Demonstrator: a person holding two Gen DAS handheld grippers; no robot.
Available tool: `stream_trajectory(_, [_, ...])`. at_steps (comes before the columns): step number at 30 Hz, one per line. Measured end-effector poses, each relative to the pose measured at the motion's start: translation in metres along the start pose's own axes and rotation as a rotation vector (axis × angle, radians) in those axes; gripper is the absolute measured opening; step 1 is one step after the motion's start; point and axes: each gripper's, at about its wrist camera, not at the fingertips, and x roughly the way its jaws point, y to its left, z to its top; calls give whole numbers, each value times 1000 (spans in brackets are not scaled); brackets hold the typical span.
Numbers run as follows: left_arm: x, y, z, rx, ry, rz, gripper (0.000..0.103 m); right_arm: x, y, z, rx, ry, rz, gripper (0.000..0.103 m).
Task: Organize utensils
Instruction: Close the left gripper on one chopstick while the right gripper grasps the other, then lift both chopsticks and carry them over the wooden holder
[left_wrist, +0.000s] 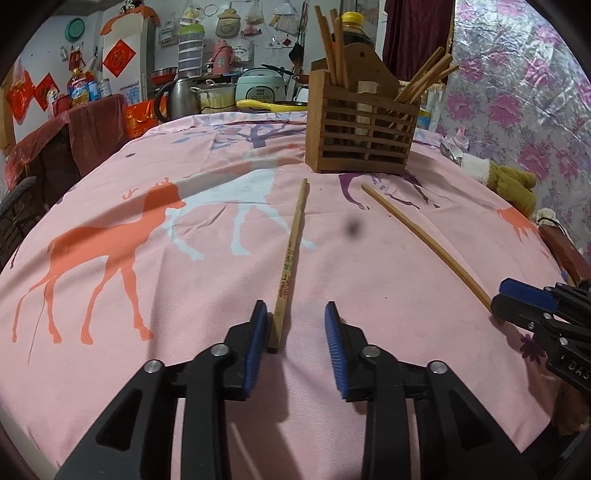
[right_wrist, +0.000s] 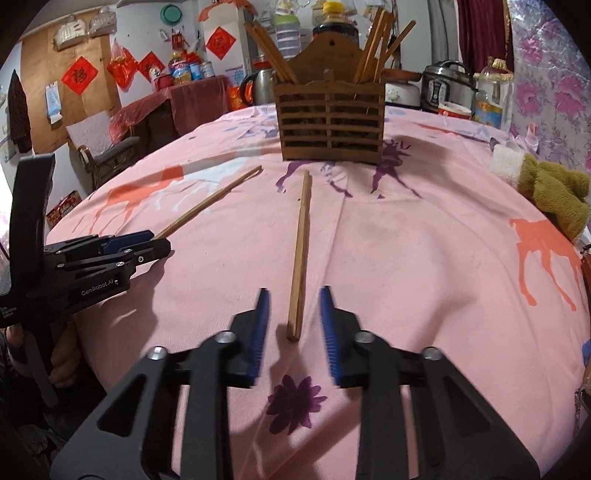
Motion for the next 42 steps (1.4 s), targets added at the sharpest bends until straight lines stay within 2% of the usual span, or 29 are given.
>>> stream_trajectory(8, [0,0,-1,-1,1,-7,35,10,-1,-2,1,51,-15,21])
stream_trajectory(13, [-2,0,-1,3,5,-20,34,10,1,-4,-10,55,-25,20])
stream_trajectory(15, [-2,-1,-1,6,6,-25,34,10,0,-4,-9,55,-27,13])
stream_trajectory(16, [-3,-1,-2,7,6,-30,32,9,-1,-4,-7,57,-25,11])
stream_trajectory(18, [-4,-1,-3,9,11,-49,12,8,-1,-4,-10,59,-24,6])
stream_trajectory(19, [-5,-1,-3,8,17,-68,7,8,0,-5,-13,59,-26,6])
stream_trajectory(22, [-7,-3,-5,15,19,-69,6,6,0,-4,-14,55,-36,6])
stream_trajectory(27, [-20,-10,5,36,0,-49,6,-16,-10,6,46,-19,-35,6])
stream_trajectory(34, [-56,-28,40,110,-43,-15,6,-59,-27,44,84,-144,-44,6])
stream_trajectory(38, [-70,-36,59,147,-57,-18,6,-69,-37,61,105,-168,-47,6])
stream_trajectory(42, [-78,-42,76,155,-70,-38,6,-73,-41,61,123,-156,-32,6])
